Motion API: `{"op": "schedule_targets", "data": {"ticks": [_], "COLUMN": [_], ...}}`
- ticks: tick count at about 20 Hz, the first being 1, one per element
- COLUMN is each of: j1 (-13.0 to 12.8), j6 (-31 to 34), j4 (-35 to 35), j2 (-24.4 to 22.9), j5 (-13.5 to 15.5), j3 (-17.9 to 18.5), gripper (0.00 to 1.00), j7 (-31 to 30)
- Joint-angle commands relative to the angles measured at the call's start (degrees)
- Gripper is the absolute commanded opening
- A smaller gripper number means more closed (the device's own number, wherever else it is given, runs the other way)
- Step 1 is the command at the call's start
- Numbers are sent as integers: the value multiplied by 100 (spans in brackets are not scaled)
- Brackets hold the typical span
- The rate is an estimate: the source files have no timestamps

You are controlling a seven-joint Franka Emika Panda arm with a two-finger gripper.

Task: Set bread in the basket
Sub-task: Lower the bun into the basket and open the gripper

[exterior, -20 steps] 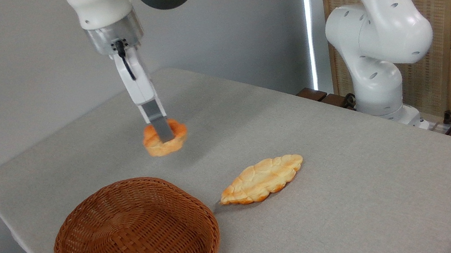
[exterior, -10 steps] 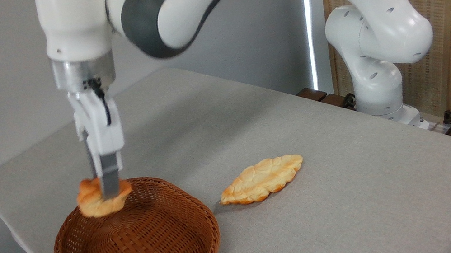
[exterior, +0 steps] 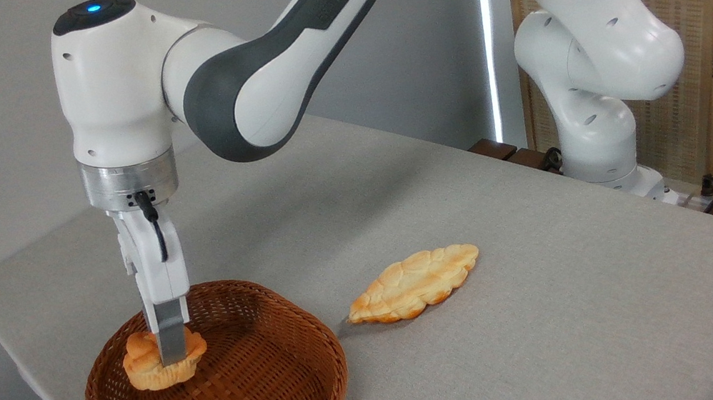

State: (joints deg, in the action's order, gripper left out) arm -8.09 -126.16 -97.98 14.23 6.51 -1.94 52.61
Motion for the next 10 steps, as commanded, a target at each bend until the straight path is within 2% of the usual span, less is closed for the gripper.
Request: {"op": "schedule_targets", "data": {"ticks": [1,3,10], "j1": [-17,-17,-17], "j6": [-14,-6,30], "j4": [60,51,51], "j2": [19,27,10], "j5": [-80,-80,-80], "j3": [10,10,-8], "gripper": [85,99,100], "j7": [-49,-41,-58]}}
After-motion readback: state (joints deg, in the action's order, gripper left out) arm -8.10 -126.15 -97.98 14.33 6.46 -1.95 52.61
